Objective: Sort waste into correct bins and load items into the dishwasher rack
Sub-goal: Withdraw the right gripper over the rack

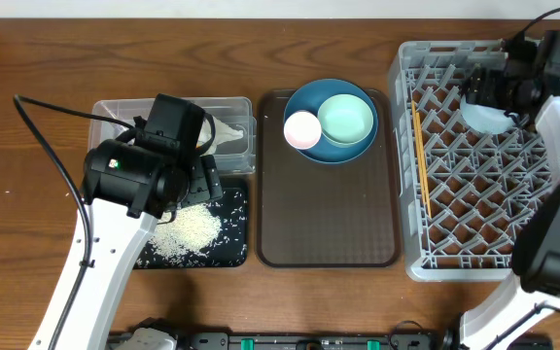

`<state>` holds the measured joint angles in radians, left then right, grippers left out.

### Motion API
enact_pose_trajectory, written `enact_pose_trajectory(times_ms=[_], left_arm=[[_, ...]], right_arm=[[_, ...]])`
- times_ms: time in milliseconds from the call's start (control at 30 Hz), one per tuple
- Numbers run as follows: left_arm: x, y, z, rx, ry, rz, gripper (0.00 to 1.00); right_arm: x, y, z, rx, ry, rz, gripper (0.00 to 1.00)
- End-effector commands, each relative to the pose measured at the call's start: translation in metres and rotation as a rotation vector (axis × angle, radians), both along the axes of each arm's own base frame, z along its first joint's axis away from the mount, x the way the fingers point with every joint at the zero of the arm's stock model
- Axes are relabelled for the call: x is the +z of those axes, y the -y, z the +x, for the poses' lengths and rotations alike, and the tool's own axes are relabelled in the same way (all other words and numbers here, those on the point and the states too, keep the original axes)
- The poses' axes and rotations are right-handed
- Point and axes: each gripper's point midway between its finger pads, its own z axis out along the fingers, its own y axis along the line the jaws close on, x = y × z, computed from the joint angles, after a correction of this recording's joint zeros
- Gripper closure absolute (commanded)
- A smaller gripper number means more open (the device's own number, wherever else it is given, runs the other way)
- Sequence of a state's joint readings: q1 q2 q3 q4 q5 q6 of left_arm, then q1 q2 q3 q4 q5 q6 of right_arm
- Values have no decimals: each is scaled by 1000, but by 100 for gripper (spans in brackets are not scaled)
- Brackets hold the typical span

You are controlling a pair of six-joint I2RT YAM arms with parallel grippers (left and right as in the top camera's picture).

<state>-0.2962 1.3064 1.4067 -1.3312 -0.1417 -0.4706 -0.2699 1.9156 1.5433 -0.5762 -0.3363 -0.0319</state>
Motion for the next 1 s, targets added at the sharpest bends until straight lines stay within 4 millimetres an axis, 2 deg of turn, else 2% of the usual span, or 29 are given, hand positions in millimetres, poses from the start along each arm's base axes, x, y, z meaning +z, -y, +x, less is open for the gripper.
enact_pose_trajectory(times_ms=[0, 33, 67, 100, 267, 367, 433, 500, 633, 700, 733, 767, 833, 967], left_arm=[[-1, -4, 0, 4, -4, 20, 5], [-1, -4, 0, 4, -4, 20, 5], [-1, -4, 0, 4, -4, 19, 5], [-1, -4, 0, 4, -4, 19, 5], [-1, -4, 0, 4, -4, 19, 5], [-1, -4, 0, 4, -4, 19, 5], [-1, -4, 0, 4, -4, 19, 5], [-1, -4, 0, 4, -4, 19, 5], [-1, -4, 0, 4, -4, 19, 5], [-1, -4, 0, 4, -4, 19, 5], [-1, -4, 0, 4, -4, 19, 5], [-1, -4, 0, 4, -4, 19, 5], [-1, -4, 1, 4, 0, 18, 5], [2, -1, 9, 15, 36, 3, 5]], right_arm=[[63, -29, -14, 99, 114, 106, 21], [71, -37, -22, 119, 114, 133, 17], [78, -43, -28, 136, 113, 161, 7], [86, -51, -37, 143, 104, 203, 1], [92, -72, -62, 118, 5, 370, 1], [84, -81, -81, 120, -87, 427, 12], [77, -85, -94, 106, -156, 450, 14], [73, -88, -106, 100, -213, 467, 21], [67, -95, -123, 88, -299, 494, 24], [66, -97, -127, 86, -322, 501, 23], [65, -98, -129, 86, -332, 504, 14], [65, -100, -132, 86, -345, 507, 12], [64, -102, -135, 88, -363, 511, 1], [62, -108, -143, 91, -405, 513, 1]])
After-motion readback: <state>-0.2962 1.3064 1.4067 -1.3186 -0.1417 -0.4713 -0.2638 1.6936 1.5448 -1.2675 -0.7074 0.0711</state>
